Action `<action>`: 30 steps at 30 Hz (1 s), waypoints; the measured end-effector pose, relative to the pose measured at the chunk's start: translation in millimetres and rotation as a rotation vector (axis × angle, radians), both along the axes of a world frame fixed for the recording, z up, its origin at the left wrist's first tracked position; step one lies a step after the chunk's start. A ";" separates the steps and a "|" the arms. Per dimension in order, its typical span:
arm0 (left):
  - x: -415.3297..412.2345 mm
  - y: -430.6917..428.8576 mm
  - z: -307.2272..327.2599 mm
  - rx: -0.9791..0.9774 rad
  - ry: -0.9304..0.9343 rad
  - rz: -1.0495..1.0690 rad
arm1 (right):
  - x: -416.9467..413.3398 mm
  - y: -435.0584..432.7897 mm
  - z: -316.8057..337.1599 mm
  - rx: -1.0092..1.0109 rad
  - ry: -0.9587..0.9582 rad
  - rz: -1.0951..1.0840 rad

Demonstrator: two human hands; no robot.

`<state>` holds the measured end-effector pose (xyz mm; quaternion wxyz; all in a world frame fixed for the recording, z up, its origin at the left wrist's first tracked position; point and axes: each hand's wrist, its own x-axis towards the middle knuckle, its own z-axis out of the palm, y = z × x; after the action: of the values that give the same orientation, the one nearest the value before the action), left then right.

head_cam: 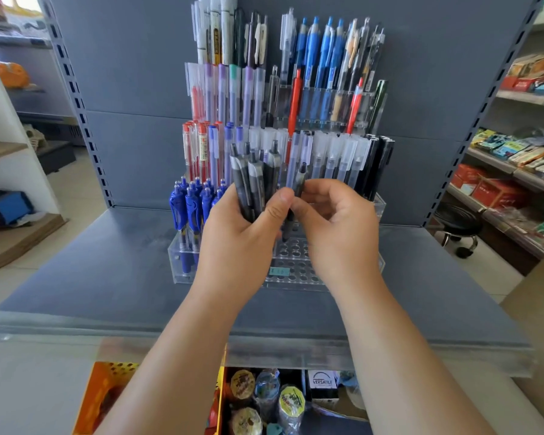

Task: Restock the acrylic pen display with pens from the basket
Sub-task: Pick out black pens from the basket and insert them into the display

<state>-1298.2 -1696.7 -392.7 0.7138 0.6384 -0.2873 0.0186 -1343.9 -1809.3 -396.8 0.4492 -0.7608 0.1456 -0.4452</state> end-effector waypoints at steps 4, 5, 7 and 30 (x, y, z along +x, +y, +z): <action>-0.4 1.3 0.6 0.010 0.043 0.013 | 9.0 -1.1 -3.9 0.013 0.053 -0.013; -1.1 1.4 0.8 0.015 0.044 0.014 | 11.0 -1.7 -4.3 0.017 0.060 -0.015; -2.9 1.3 1.6 0.025 0.042 0.000 | 13.6 -3.0 -4.8 0.032 0.073 -0.032; -15.6 4.5 9.8 0.099 0.053 0.004 | -2.8 7.1 1.3 0.009 0.077 0.003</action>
<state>-1313.8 -1692.2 -382.9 0.6886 0.6738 -0.2677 -0.0111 -1346.7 -1802.2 -395.5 0.4474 -0.7754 0.1637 -0.4144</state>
